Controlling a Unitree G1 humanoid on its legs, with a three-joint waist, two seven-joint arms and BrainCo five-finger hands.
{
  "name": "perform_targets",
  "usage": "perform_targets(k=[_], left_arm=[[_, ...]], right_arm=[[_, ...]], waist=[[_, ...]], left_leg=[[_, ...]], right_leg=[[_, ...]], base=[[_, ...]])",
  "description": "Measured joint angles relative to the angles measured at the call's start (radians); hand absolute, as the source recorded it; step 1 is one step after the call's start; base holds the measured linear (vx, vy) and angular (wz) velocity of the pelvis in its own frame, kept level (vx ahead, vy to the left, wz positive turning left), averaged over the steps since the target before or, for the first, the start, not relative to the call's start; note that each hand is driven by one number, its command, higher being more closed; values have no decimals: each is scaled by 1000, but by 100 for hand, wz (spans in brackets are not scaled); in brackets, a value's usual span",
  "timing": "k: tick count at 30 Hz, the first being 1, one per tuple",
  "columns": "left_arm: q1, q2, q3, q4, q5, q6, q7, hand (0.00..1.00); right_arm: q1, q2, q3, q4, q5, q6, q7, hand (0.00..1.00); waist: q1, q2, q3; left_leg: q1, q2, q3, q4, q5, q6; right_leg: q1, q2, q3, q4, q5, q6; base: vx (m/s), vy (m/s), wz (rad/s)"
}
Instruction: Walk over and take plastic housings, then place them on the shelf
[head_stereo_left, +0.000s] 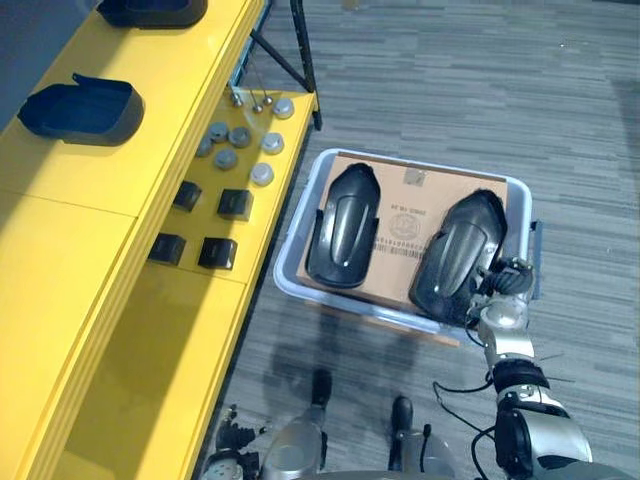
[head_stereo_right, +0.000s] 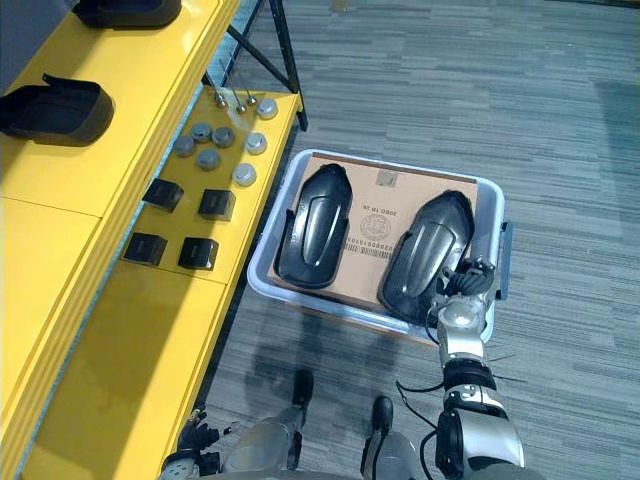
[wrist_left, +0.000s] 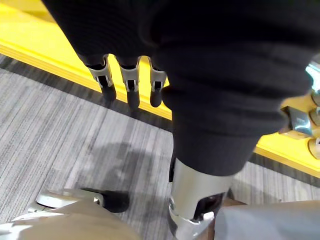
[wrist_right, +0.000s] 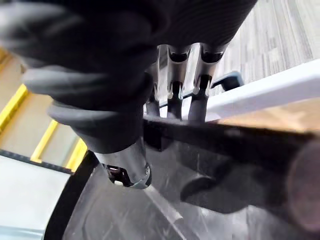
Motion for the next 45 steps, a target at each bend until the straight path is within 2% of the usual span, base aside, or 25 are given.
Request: perform_targets(k=[5,13,20,23,26,32,38,41,45], left_arm=[[0,1,1,0,1,15,-2,0],[0,11,9,0,3,17,-21,0],[5,10,10,-19,5,18,-22,0],[7,6,9,-63,8,18,-22,0],[24,5,7,-173,8,18,-22,0],[83,-6,-35,-537,6,4,-16,0],[60,-27,-113,-957,-15,-73,9,0],[37,-27,-150,-1027,-12,-93,29,0],[-2,-24,-237,-1089,-8,-96,48,0]], right_arm=[[63,8,3,-76,4,1,21,100],[131,7,-7,-189,19,1,21,100],[188,7,-24,-374,14,-5,16,100],[208,8,-30,-459,-26,-11,2,100],[229,8,-42,-556,-97,-30,-12,100],[253,20,-35,-756,-201,-45,-35,100],[275,71,78,-937,-271,-81,-48,100],[288,92,119,-982,-290,-90,-48,100],[307,127,203,-1038,-296,-112,-44,100]], waist=[[0,-2,-1],[-4,-23,-17],[-4,-33,-66],[-6,-38,-82],[-8,-42,-85],[-15,-50,-102],[-29,-50,-125],[-30,-51,-135],[-30,-52,-160]], left_leg=[[13,0,8,0,0,0],[18,1,12,0,0,0],[22,1,12,0,0,0],[27,1,12,0,0,0],[27,1,12,0,0,1],[26,1,14,0,-1,1],[36,0,16,0,-1,1],[47,0,17,0,-1,1],[52,2,19,0,-1,1]], right_leg=[[6,0,11,5,0,1],[8,0,18,3,1,1],[12,0,19,3,1,1],[15,0,20,4,1,2],[13,0,24,3,3,6],[10,-1,25,4,3,6],[20,-2,24,4,3,7],[30,-2,25,3,2,7],[28,0,29,2,3,7]], base=[[-38,2,-5],[-3,-1,-2],[0,0,0],[-23,0,-1],[-33,1,-3],[-5,0,-2],[0,0,0],[0,0,0],[-39,0,-2]])
